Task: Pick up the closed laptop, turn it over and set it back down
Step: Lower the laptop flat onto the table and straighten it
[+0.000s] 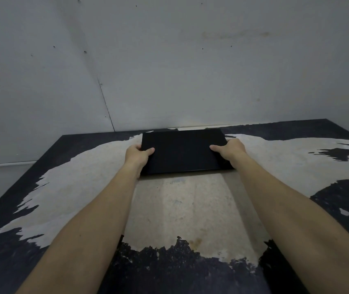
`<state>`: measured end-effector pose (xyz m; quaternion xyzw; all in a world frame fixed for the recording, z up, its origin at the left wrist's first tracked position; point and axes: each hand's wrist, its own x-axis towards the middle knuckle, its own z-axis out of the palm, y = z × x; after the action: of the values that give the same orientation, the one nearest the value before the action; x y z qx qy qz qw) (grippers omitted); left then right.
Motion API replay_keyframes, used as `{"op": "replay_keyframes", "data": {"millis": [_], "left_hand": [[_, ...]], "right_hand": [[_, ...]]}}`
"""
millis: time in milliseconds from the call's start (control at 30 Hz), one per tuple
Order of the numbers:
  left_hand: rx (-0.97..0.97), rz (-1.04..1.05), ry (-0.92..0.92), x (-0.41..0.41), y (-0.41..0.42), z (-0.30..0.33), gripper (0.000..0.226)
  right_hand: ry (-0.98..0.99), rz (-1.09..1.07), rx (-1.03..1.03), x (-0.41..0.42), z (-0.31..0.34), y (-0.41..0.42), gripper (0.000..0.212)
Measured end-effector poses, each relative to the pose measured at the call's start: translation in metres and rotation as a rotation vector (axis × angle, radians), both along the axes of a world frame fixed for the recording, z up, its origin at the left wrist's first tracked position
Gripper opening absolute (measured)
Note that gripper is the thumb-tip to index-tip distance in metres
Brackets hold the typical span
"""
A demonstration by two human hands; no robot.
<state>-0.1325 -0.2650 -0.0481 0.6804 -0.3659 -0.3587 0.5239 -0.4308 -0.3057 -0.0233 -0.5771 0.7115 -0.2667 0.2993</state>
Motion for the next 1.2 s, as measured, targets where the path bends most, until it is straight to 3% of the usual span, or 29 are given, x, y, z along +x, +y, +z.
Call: {"op": "replay_keyframes", "data": {"millis": [233,400,533,600,800,967,1200], "left_hand": [[0.198,0.042,-0.350,0.001,-0.012,-0.005,0.042],[0.296,-0.055,-0.437,0.005,-0.012,0.002,0.049],[0.270,-0.099,-0.573,-0.006,0.011,0.008,0.067],[0.134,-0.161,-0.693,-0.016,0.033,0.005,0.080],[-0.177,-0.359,-1.028,-0.029,0.076,-0.008,0.046],[-0.227,-0.402,-1.071,-0.035,0.078,-0.007,0.032],[-0.240,-0.401,-1.136,-0.038,0.067,-0.005,0.030]], "right_hand": [[0.113,-0.062,0.032,0.001,-0.004,-0.010,0.072],[0.182,-0.043,0.068,-0.001,-0.004,-0.012,0.075],[0.319,0.010,-0.021,0.004,-0.006,0.011,0.082],[0.324,0.099,-0.107,0.008,-0.009,0.028,0.091],[0.456,0.390,-0.113,0.009,-0.013,0.065,0.093],[0.491,0.399,-0.173,-0.001,-0.020,0.071,0.066],[0.533,0.414,-0.202,0.000,-0.021,0.065,0.062]]}}
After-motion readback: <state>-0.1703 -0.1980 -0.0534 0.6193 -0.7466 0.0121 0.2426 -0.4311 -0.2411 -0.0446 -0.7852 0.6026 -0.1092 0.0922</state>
